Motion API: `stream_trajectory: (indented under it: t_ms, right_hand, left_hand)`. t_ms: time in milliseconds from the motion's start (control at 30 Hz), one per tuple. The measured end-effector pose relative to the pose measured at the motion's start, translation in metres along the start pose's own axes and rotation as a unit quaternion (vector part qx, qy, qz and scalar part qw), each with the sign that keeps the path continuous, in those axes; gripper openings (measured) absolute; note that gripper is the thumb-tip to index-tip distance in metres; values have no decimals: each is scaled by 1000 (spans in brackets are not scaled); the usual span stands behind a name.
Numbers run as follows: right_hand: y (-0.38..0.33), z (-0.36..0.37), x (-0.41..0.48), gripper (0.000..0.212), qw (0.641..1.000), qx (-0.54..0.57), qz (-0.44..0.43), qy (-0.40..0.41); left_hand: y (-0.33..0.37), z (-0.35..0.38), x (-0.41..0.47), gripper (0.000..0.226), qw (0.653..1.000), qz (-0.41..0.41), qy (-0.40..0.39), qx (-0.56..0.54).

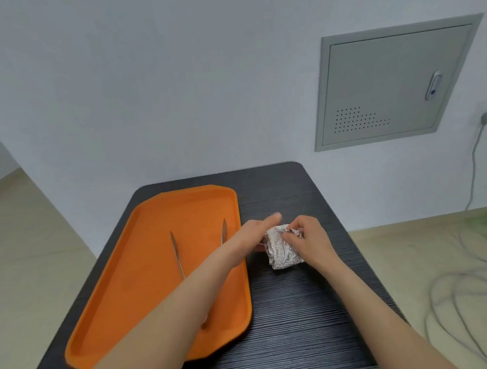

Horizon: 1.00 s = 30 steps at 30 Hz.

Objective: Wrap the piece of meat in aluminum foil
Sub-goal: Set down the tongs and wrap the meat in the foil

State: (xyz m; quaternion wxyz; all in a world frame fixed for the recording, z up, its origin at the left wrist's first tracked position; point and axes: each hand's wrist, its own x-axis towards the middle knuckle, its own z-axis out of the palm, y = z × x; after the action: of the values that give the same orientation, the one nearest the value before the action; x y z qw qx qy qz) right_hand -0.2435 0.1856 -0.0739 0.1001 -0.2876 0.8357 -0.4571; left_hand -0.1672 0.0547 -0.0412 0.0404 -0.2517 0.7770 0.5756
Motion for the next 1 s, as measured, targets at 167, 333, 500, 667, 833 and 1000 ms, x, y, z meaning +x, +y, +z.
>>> stream_trajectory:
  t_ms: [167,333,500,667,833,1000]
  right_hand:
    - [-4,-10,1,47,997,52,44,-38]
    - [3,-21,-4,71,993,54,53,-88]
    - [1,-21,-15,50,998,19,-14,-52]
    - [3,-11,-38,31,996,22,-84,-2]
    - [13,-5,-61,30,995,-44,-91,25]
    - [20,-8,-81,33,993,-88,-81,9]
  left_hand:
    - [-8,-3,0,68,998,24,22,56]
    - [-7,1,-11,57,984,121,60,116]
    - [-14,9,-25,50,935,248,123,224]
    - [-28,19,-38,46,898,311,153,270]
    - [-41,26,-57,47,865,329,174,336]
    - [-48,32,-74,46,882,290,157,338]
